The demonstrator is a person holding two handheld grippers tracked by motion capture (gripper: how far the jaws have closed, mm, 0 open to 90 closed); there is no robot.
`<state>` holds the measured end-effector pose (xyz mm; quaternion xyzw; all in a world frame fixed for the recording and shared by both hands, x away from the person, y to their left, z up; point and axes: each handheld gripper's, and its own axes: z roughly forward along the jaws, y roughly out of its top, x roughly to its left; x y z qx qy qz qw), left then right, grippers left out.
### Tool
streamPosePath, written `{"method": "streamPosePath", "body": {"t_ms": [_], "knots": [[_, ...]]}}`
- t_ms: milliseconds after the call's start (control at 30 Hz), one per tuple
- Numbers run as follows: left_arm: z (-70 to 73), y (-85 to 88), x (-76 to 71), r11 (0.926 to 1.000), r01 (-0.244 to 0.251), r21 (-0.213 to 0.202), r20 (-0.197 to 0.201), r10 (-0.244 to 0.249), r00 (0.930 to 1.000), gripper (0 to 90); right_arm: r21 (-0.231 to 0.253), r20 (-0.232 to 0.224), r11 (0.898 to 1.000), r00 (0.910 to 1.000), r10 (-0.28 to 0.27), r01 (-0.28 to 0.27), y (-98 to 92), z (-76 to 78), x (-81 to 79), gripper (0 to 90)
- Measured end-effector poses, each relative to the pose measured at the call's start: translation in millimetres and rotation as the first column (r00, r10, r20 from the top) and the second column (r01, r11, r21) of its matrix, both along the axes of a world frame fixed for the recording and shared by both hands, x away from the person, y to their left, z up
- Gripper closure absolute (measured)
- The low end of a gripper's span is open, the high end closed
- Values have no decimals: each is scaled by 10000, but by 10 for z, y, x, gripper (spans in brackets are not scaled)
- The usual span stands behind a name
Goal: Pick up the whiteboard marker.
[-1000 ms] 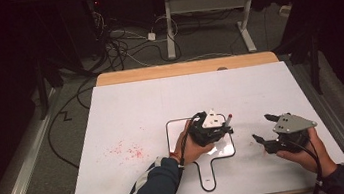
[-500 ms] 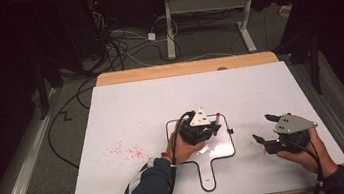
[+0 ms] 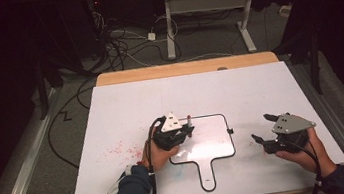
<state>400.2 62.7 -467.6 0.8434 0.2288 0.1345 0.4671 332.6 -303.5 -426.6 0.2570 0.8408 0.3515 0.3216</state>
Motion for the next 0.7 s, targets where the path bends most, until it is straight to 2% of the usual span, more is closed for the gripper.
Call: {"method": "streamPosePath", "body": {"t_ms": [133, 433, 700], "knots": [[-14, -56, 15, 9999, -61, -141, 25, 61, 10000, 789, -24, -23, 10000, 10000, 20, -20, 11, -6, 7, 251], [-10, -541, 4, 9965, 792, -268, 65, -790, 9969, 790, -74, -75, 9999, 9999, 74, -75, 29, -23, 20, 251], [29, -863, -100, 9884, 1520, 55, 118, -1520, 9883, 789, -65, -54, 10000, 10000, 37, -38, -2, -17, 22, 251]]}}
